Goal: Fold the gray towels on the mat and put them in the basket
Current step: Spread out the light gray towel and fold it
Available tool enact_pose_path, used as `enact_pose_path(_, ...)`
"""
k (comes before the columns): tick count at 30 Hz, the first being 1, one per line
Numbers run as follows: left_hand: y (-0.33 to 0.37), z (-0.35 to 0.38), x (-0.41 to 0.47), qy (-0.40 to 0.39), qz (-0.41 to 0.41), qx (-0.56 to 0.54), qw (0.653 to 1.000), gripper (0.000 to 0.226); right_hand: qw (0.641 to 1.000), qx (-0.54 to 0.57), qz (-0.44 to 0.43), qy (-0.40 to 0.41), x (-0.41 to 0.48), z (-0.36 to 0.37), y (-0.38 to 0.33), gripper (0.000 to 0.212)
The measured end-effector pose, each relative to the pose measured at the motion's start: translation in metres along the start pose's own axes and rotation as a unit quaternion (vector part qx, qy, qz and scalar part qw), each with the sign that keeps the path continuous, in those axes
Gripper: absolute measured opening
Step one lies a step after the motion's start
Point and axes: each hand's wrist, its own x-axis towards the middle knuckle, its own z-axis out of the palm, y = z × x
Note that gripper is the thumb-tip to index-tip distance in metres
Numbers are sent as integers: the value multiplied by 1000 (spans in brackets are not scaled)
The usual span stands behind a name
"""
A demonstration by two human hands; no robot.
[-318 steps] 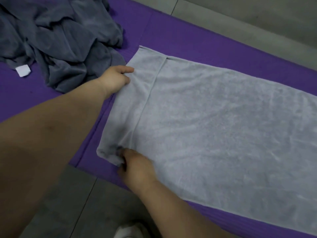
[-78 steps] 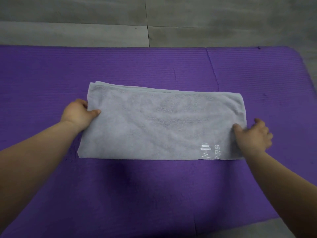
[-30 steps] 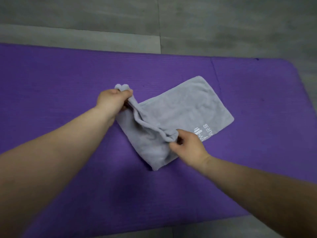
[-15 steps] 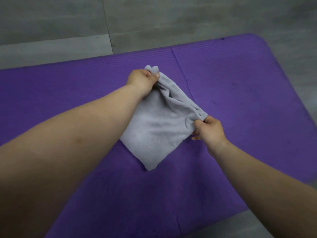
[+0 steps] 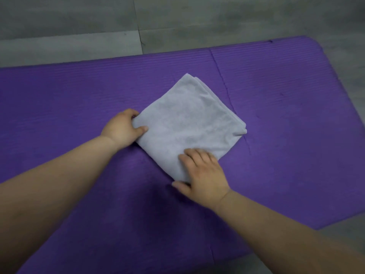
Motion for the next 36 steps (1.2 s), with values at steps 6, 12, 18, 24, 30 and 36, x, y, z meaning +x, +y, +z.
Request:
enact_pose_path(6, -15, 1, -23, -56, -17, 52, 997, 44, 985, -130, 35, -106, 4, 9, -21, 45)
enact_pose_path(12, -57, 8, -90, -138, 7, 21, 990, 53, 990, -87, -17, -109, -3, -12, -21, 23)
enact_pose_path(18, -98, 9, -124, 43, 369, 230, 900, 76, 970, 40, 7, -242, -15, -38, -24, 42)
enact_pose_path(24, -82, 14, -123, -83, 326, 94, 937, 51, 948, 172, 19, -267, -40, -49, -19, 37)
enact_pose_path(30, -57, 5, -102, -132, 101, -273, 948, 19, 984, 100, 10, -146, -42, -63, 0, 60)
enact_pose_path(36, -22, 5, -76, -26, 63, -209, 976, 31, 995, 19, 87, -46, -10, -70, 14, 67)
